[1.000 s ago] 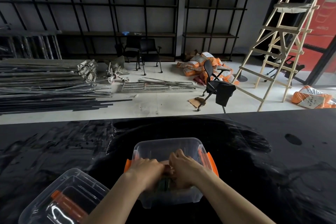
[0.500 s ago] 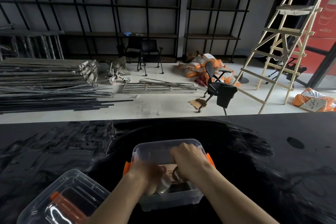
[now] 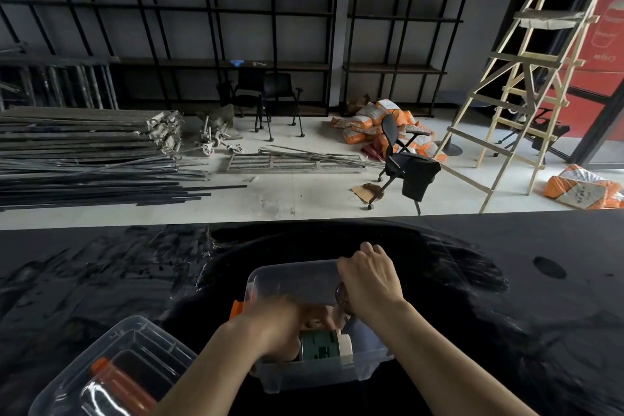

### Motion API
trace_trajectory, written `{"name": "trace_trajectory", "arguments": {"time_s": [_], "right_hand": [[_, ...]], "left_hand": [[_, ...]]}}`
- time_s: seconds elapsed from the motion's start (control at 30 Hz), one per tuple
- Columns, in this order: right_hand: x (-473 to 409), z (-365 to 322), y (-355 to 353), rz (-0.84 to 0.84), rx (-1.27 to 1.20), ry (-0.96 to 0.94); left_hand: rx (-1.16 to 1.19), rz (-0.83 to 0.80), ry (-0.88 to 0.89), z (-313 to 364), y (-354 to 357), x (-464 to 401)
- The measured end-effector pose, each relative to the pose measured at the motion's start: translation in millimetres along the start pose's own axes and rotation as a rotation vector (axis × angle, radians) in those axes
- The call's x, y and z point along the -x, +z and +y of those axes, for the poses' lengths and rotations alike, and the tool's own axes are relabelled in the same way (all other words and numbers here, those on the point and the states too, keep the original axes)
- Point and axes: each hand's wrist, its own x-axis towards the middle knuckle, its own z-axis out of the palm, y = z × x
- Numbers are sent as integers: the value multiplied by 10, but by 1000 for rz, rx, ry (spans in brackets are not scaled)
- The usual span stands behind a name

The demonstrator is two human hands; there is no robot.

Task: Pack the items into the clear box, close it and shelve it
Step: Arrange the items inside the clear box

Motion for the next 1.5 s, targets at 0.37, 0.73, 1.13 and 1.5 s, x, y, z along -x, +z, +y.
{"name": "trace_trajectory", "arguments": {"time_s": [0.37,0.73,1.13,1.5], "right_hand": [[-56,-6,-76,-51,60,9],[-28,54,-137,-46,7,54],[-76,29,-76,-33,21,6],[-47,-71,112,-64,139,-67]], "left_hand": [[-250,-50,-40,106,-31,-214],[-559,-203,5,272,40,-633],[-204,8,-39,252,-143,-136],[-261,5,185,197,-35,-57]]}}
